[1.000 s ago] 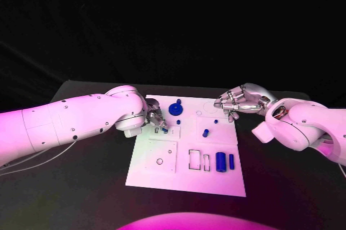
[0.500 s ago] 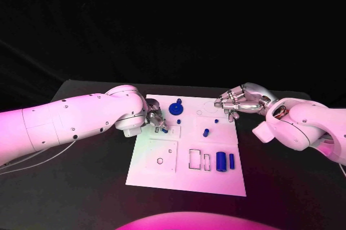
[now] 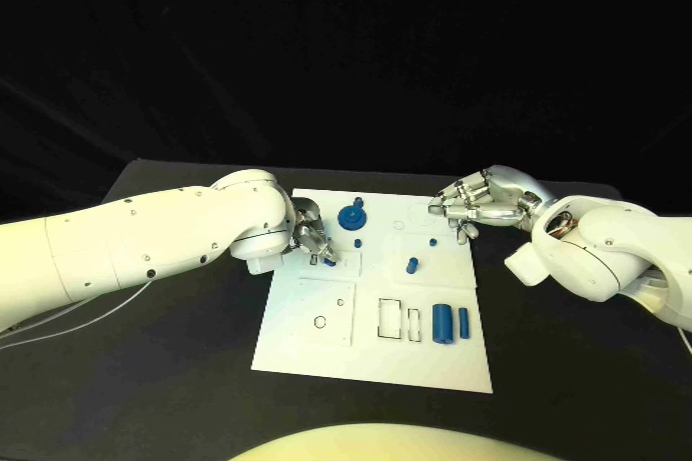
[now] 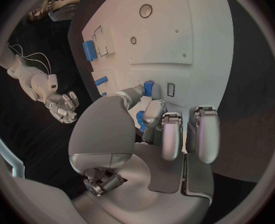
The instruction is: Assemble the parts on the task board
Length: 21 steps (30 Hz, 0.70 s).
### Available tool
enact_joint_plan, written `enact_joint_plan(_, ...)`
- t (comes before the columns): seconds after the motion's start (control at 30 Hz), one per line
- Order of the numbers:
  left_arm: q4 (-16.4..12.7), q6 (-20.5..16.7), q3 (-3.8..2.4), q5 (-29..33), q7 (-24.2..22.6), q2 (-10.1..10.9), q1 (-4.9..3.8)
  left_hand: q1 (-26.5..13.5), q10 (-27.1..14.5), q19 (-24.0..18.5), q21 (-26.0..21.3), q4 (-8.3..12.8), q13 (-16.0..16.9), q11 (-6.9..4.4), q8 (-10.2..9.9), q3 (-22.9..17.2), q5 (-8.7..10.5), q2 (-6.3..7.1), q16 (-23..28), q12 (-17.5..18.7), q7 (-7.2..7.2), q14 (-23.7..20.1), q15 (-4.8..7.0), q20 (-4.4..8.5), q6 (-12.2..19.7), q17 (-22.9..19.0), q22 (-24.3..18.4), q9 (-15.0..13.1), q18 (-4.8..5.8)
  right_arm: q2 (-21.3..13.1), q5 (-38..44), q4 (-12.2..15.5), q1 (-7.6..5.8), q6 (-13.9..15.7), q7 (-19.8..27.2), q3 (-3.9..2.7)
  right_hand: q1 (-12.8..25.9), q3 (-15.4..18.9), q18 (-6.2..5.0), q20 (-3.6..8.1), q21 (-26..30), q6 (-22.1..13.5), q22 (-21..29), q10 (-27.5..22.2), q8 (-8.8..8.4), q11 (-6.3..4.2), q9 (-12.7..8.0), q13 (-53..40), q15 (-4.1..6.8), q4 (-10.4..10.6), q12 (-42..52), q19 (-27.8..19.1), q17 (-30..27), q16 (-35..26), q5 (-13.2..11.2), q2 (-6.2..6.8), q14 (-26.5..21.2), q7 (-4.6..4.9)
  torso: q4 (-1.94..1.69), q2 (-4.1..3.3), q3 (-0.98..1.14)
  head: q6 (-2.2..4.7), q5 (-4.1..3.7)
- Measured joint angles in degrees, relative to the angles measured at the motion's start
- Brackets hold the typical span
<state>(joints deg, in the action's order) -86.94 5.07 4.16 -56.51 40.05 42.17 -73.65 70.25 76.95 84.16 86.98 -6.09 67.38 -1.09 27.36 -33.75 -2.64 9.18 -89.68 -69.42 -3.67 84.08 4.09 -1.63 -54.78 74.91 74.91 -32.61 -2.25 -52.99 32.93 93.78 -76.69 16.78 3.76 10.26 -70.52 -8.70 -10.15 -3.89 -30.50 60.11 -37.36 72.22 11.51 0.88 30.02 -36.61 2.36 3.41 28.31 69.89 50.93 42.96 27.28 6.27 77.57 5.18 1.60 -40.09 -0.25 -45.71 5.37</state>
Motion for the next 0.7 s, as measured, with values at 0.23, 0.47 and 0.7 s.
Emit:
enact_joint_plan(0.23, 0.22, 0.1, 0.0, 0.02, 0.02, -0.16, 0.0, 0.0, 0.0, 0.0, 0.0, 0.07, 0.0, 0.01, -0.14, -0.07, 0.04, 0.0, 0.0, 0.0, 0.0, 0.0, 0.0, 0.0, 0.0, 0.0, 0.0, 0.0, 0.0, -0.08, 0.0, 0.1, 0.0, -0.01, 0.0, 0.0, 0.0, 0.0, 0.0, 0.0, 0.0, 0.0, -0.12, -0.2, 0.22, -0.2, 0.16, -0.15, 0.0, 0.0, 0.0, 0.0, 0.0, 0.0, 0.0, 0.0, 0.0, 0.0, 0.01, 0.0, 0.01, -0.12, -0.04)
enact_joint_plan(0.47, 0.93, 0.32, -0.02, 0.07, 0.1, -0.68, -0.02, -0.24, -0.01, 0.0, 0.0, 0.2, -0.01, 0.01, 0.12, -0.2, 0.12, -0.23, 0.0, 0.0, 0.0, 0.0, 0.0, 0.0, -0.01, 0.0, 0.0, -0.21, 0.0, -0.15, 0.0, 0.36, 0.0, -0.03, -0.01, 0.0, 0.0, 0.0, 0.0, 0.0, 0.0, 0.0, -0.12, -0.21, 0.22, -0.2, 0.16, -0.15, 0.0, 0.0, 0.0, 0.0, 0.0, 0.0, 0.0, 0.0, 0.0, 0.0, 0.03, 0.0, 0.02, -0.18, -0.01)
enact_joint_plan(0.7, 1.5, 0.97, 0.03, 0.21, 0.24, -1.19, 0.04, -0.65, -0.01, -0.2, 0.0, 0.2, -0.01, 0.02, 0.12, -0.21, 0.19, -0.58, 0.0, 0.0, -0.09, 0.0, 0.0, 0.2, -0.09, -0.01, 0.0, -4.02, 0.0, -0.21, 0.0, 0.54, 0.0, -0.06, -0.01, 0.0, 0.0, 0.0, 0.0, 0.0, 0.0, 0.0, -0.11, -0.2, 0.22, -0.2, 0.16, -0.14, 0.0, 0.0, 0.0, 0.0, 0.0, 0.0, 0.0, 0.0, 0.0, 0.0, 0.04, -0.02, 0.02, -0.38, -0.1)
